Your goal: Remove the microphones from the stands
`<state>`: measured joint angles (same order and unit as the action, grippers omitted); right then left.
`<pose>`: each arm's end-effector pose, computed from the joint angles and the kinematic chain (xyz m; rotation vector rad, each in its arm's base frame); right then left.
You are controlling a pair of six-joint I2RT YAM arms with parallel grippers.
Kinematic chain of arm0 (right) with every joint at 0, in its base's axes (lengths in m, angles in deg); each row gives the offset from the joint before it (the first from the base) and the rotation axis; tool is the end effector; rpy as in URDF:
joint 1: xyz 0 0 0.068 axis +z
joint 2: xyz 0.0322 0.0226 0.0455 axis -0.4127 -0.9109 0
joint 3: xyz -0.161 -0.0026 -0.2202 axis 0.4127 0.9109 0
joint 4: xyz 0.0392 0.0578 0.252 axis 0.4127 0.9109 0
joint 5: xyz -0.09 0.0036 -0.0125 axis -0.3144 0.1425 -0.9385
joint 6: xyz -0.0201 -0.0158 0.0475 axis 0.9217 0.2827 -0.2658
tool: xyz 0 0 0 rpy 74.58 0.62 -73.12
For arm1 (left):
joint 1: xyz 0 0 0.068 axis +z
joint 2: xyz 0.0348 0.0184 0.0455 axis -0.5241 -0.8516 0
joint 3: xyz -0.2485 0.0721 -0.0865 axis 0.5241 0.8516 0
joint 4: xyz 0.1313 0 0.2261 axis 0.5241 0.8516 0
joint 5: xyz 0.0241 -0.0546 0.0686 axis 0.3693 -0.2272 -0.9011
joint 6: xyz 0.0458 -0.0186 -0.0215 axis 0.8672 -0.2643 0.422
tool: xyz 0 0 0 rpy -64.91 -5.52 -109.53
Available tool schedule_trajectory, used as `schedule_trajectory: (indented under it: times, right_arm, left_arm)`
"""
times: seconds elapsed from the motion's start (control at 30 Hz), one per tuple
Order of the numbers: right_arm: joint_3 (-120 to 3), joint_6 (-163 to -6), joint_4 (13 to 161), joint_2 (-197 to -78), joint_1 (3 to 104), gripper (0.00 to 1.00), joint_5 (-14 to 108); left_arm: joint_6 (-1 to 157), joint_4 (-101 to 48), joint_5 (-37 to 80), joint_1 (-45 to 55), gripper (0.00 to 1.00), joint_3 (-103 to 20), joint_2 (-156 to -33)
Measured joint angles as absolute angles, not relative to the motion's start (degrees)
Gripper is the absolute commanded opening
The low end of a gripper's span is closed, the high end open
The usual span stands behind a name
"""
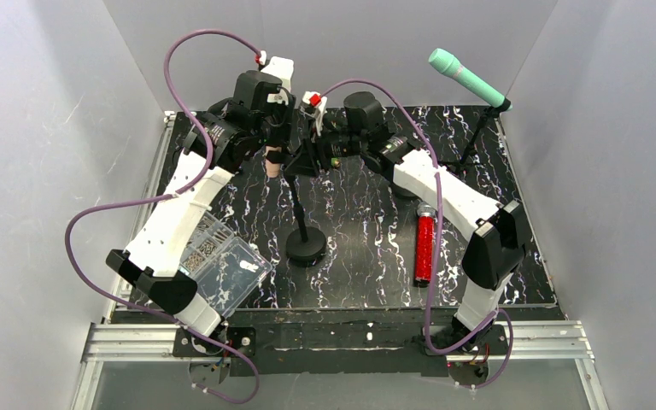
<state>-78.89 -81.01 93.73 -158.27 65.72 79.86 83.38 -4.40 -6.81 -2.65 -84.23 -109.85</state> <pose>0.3016 0.2961 0.3835 -1.0959 1.5622 1.1744 0.2788 -0.1751 0.5414 0.0812 1.5031 -0.3103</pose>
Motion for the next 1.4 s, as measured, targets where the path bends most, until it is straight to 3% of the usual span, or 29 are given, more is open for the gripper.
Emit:
schedule_trajectory:
  times: [0.4, 0.97, 1.4]
  right_arm:
    - [-81.58, -69.98, 103.52, -156.57, 66.40, 0.01, 73.98]
    - [-78.72, -63.81, 105.86, -153.38, 67.21, 0.01, 70.11]
    - [-69.21, -63.22, 101.90, -146.45, 67.25, 0.01, 69.41]
  left_arm:
    - [83.86, -6.47, -4.78, -3.05, 0.00, -83.59, -109.78]
    - [88.03, -8.53, -4.50, -3.35, 0.00, -80.27, -108.36]
    - [103.97, -11.67, -6.86, -2.19, 0.00, -76.07, -103.18]
